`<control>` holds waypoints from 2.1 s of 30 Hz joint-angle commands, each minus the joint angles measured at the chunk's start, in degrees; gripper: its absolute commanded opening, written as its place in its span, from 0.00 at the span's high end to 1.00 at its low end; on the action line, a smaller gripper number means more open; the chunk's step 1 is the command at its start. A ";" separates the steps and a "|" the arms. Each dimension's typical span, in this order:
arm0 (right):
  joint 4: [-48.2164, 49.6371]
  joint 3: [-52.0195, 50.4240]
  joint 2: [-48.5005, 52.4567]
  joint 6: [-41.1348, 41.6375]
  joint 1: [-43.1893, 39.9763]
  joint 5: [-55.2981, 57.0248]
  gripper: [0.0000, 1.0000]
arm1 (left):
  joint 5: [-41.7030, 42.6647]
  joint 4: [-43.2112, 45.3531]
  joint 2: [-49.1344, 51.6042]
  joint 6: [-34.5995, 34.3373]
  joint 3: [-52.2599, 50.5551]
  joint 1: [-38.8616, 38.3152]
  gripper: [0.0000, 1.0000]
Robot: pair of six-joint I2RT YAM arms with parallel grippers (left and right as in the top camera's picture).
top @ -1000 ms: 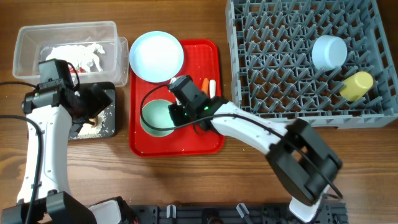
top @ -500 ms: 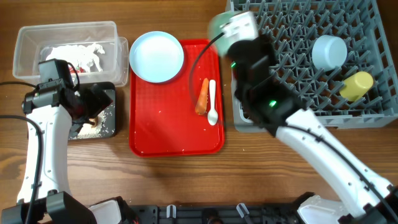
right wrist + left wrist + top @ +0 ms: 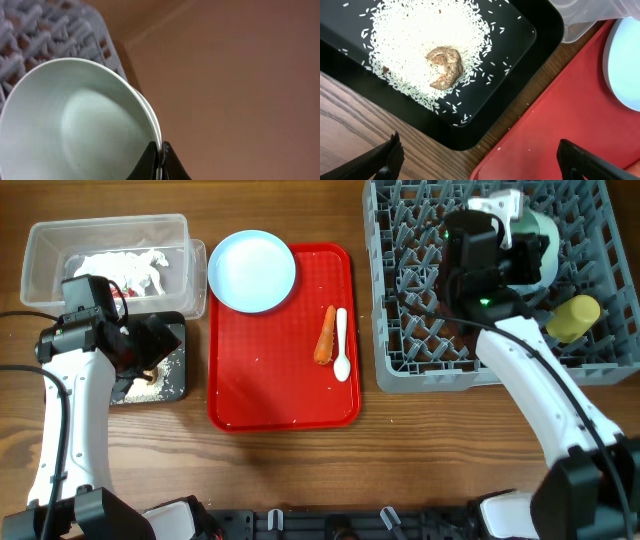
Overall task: Sort waste into correct bins and load items into the dishwasher rack
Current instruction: 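Carry the pale green bowl into the rack and release it, then reach the right gripper to the light blue plate and grasp its rim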
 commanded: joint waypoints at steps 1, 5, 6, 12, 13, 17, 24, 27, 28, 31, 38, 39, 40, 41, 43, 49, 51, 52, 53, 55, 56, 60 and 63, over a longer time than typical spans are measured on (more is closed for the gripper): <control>-0.28 -0.70 3.58 0.48 -0.11 2.49 0.96 | 0.44 -0.04 -0.63 -0.57 0.22 0.22 0.00; -2.40 -0.70 6.86 1.99 0.02 2.49 0.96 | 0.44 -0.04 -0.63 -0.57 0.22 0.22 0.00; -3.32 -0.70 7.56 2.84 0.00 2.47 0.96 | 0.42 -0.04 -0.63 -0.57 0.22 0.22 0.00; -8.94 -0.70 9.64 8.22 0.72 -0.52 0.96 | 0.44 0.00 -0.63 -0.57 0.22 0.22 0.00; -9.20 -0.70 9.73 8.41 1.16 -0.55 0.96 | 0.44 0.00 -0.63 -0.57 0.22 0.22 0.00; -9.38 -0.70 9.86 7.76 3.32 -1.53 0.95 | 0.44 0.20 -0.63 -0.57 0.22 0.22 0.00; -13.33 -0.70 10.34 8.98 6.49 -5.53 0.96 | 0.44 0.20 -0.63 -0.57 0.22 0.22 0.00; -14.19 -0.70 10.34 9.53 7.80 -5.55 0.96 | 0.44 0.20 -0.63 -0.57 0.22 0.22 0.00; -14.36 -0.70 10.34 9.53 8.33 -5.55 0.96 | 0.44 0.20 -0.63 -0.57 0.22 0.22 0.00; -14.88 -0.70 10.32 9.44 9.94 -5.44 0.96 | 0.44 0.20 -0.63 -0.57 0.22 0.22 0.00; -15.58 -0.68 8.09 9.49 13.79 -7.34 0.40 | 0.44 0.17 -0.63 -0.57 0.22 0.22 0.00; -15.61 -0.68 7.21 9.46 14.19 -8.79 0.37 | 0.44 0.20 -0.63 -0.57 0.22 0.22 0.00; -15.67 -0.68 5.84 9.49 14.56 -10.80 0.34 | 0.42 0.20 -0.63 -0.57 0.22 0.22 0.00; -15.72 -0.63 4.35 9.46 14.84 -13.03 0.31 | 0.44 0.20 -0.63 -0.57 0.22 0.22 0.00; -15.96 -0.39 0.37 9.46 15.02 -19.30 0.27 | 0.44 0.20 -0.63 -0.57 0.22 0.22 0.00; -18.10 2.62 -8.02 13.25 14.91 -53.07 0.23 | 0.44 0.22 -0.63 -0.57 0.22 0.22 0.00; -17.55 4.00 -8.35 15.74 14.91 -64.70 0.18 | 0.44 0.22 -0.63 -0.57 0.22 0.22 0.00; -16.72 4.57 -8.28 16.44 14.91 -69.81 0.14 | 0.44 0.22 -0.63 -0.57 0.22 0.22 0.00; -15.32 4.81 -7.98 17.40 14.91 -73.59 0.11 | 0.44 0.20 -0.63 -0.57 0.22 0.22 0.00; -11.15 5.18 -7.34 21.14 14.91 -77.05 0.09 | 0.44 0.20 -0.63 -0.57 0.22 0.22 0.00; -9.49 5.38 -6.86 22.97 14.91 -77.15 0.09 | 0.44 0.20 -0.63 -0.57 0.22 0.22 0.00; -6.54 8.41 -2.38 25.99 14.93 -78.62 0.11 | 0.66 0.31 -0.63 -0.59 0.22 0.22 0.00; -5.64 11.69 3.34 27.71 15.02 -78.93 0.12 | 1.77 0.61 -0.63 -0.59 0.22 0.22 0.00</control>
